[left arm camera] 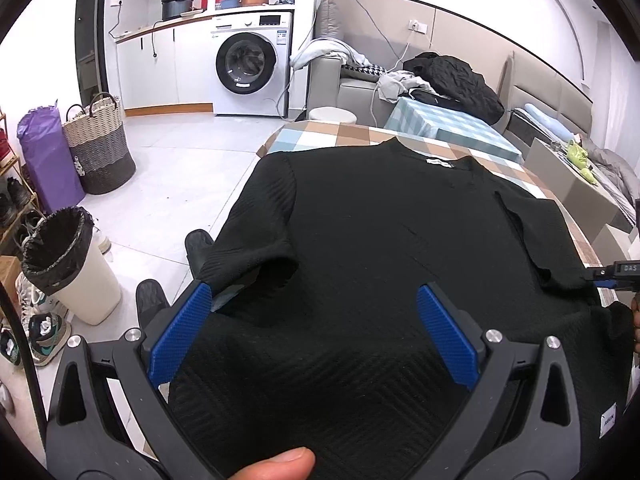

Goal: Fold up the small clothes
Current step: 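Fold the held side over the sweater back with the right tool, release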

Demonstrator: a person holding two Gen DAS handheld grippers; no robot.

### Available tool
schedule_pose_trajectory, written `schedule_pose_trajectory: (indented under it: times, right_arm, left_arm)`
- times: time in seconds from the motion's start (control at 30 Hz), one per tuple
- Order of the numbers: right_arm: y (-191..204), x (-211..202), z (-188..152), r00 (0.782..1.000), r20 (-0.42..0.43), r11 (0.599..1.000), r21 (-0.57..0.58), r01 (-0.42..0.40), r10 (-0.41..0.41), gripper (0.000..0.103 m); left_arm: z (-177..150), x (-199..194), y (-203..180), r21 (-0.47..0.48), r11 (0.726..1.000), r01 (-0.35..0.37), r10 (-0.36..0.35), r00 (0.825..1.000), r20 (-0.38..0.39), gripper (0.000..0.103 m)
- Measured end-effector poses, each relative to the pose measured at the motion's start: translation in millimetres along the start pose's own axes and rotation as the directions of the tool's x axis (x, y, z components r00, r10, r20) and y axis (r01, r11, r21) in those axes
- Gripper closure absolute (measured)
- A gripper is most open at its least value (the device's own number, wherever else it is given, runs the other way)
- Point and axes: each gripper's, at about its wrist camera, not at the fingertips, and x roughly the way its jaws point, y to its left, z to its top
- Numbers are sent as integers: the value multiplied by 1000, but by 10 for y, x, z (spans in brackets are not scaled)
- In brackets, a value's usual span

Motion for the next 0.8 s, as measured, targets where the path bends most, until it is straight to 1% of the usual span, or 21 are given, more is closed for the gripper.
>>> schedule_pose_trajectory:
  times: [0.07, 0.1, 0.13, 0.17, 0.23, 0.27, 0.37, 0.4, 0.47, 0.57, 0.7, 0.8]
  right_arm:
    - [64, 115, 113, 1000, -13, 999, -29, 21, -22, 63]
    - [116, 159, 133, 998, 4, 996, -60, 69, -68, 68]
    - [138, 192, 154, 994, 22, 991, -77, 106, -104, 82]
    - [136, 225, 163, 991, 30, 988, -77, 134, -132, 90]
    - [100, 256, 194, 986, 52, 986, -55, 160, -157, 94]
    - [72, 253, 204, 981, 71, 982, -46, 184, -181, 95]
    - [-20, 218, 223, 976, 88, 979, -21, 202, -199, 97]
    - [-77, 183, 215, 966, 104, 971, -11, 238, -236, 97]
    - [-168, 112, 207, 970, 98, 975, 9, 223, -222, 97]
    - [-314, 21, 222, 957, 113, 963, 46, 265, -269, 97]
    - [-558, -141, 261, 943, 132, 950, 121, 289, -304, 97]
    - [-591, -200, 291, 950, 116, 952, 140, 272, -289, 91]
  left_arm:
    - [1, -3, -4, 2, 1000, -12, 12, 1000, 1, 1]
    - [0, 4, 1, 0, 1000, -16, 16, 1000, -2, 1]
    - [2, 15, -4, -4, 1000, -18, 18, 1000, -6, 1]
    - [1, 20, -3, -7, 1000, -21, 21, 1000, -9, 1]
    - [-3, 33, -16, -8, 1000, -27, 26, 1000, -12, 1]
    - [-3, 33, -21, -6, 1000, -30, 30, 999, -11, 1]
    - [-4, 29, -37, -1, 999, -38, 38, 999, -9, 1]
    - [-4, 35, -40, -2, 999, -39, 39, 999, -10, 1]
    - [3, 54, -31, -3, 999, -38, 38, 999, -12, 1]
    - [9, 71, -31, -5, 999, -42, 42, 999, -14, 1]
    - [15, 82, -25, -10, 999, -39, 39, 999, -15, 1]
    - [13, 83, -21, -13, 999, -39, 39, 999, -20, 1]
